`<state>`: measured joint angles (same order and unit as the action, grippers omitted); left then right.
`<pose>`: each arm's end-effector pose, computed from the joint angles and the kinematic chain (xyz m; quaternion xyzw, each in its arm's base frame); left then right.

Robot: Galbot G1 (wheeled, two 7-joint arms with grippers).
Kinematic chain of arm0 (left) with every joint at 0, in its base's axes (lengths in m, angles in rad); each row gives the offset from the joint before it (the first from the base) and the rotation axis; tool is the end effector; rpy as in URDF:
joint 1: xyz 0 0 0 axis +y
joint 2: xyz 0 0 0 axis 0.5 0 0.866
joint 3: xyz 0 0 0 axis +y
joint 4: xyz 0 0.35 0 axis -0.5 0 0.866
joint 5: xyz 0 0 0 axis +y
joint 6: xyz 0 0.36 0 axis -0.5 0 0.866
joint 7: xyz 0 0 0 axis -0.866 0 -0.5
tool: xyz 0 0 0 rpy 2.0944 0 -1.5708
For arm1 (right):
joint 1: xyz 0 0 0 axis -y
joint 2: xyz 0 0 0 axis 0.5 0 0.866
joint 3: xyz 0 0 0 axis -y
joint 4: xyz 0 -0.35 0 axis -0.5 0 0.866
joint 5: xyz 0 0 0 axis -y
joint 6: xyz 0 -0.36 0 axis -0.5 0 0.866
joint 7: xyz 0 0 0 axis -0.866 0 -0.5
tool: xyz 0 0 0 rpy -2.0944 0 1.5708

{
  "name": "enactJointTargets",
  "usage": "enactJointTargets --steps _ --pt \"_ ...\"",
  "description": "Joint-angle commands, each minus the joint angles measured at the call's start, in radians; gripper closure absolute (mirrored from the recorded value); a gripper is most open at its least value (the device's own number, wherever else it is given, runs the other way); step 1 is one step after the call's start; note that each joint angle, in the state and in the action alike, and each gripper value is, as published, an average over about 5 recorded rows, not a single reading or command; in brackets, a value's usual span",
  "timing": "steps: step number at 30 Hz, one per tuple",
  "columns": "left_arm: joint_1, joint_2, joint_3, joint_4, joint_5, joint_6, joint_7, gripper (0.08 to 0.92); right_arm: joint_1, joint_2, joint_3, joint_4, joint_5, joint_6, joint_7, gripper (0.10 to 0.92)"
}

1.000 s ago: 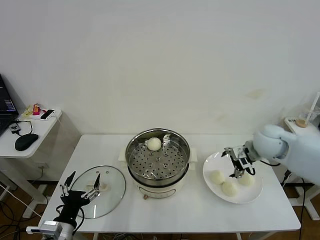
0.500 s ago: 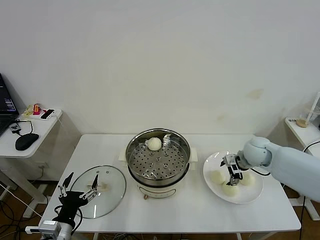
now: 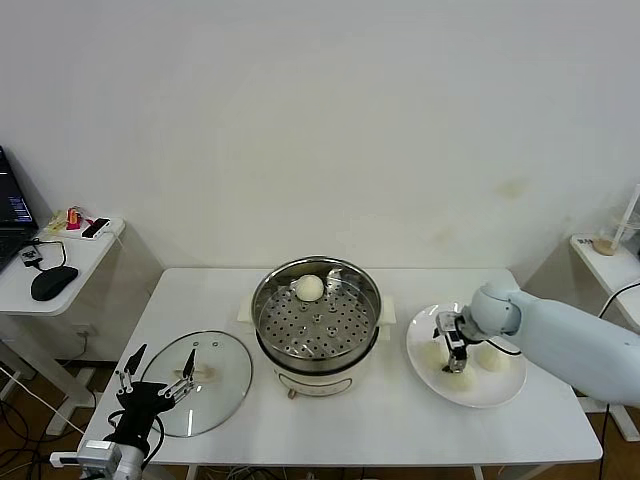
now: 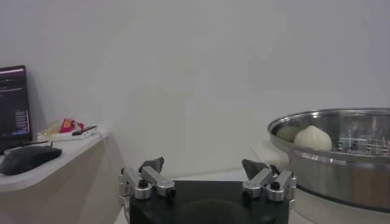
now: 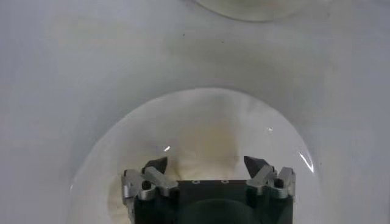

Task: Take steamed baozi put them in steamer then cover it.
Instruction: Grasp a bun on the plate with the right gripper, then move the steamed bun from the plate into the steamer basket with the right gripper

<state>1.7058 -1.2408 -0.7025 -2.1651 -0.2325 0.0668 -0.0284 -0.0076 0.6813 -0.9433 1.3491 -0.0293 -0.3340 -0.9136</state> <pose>0.1567 0.0983 -0.2771 -0.0059 -0.9961 -0.0705 0.0519 0.4854 -0.1134 -0.2430 0.4858 -0.5544 0.5480 0.3954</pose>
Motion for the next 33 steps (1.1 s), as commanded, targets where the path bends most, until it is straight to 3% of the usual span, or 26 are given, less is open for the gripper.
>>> enactJointTargets --steps 1,9,18,33 --pt "0.0 -0.002 0.001 -0.003 0.0 0.0 0.0 0.177 -0.005 -0.004 0.01 -0.008 -0.004 0.0 -0.005 0.255" --pt "0.002 -0.003 0.001 -0.022 0.0 0.004 0.0 0.177 -0.018 0.009 0.018 -0.017 -0.014 -0.004 -0.015 0.281" --pt "0.004 -0.007 0.001 -0.034 -0.001 0.007 -0.001 0.177 -0.002 0.017 0.017 -0.019 -0.013 -0.006 -0.035 0.42" --pt "0.004 -0.005 0.001 -0.044 -0.001 0.008 -0.002 0.177 0.184 -0.11 -0.004 0.112 0.077 -0.015 -0.089 0.44"
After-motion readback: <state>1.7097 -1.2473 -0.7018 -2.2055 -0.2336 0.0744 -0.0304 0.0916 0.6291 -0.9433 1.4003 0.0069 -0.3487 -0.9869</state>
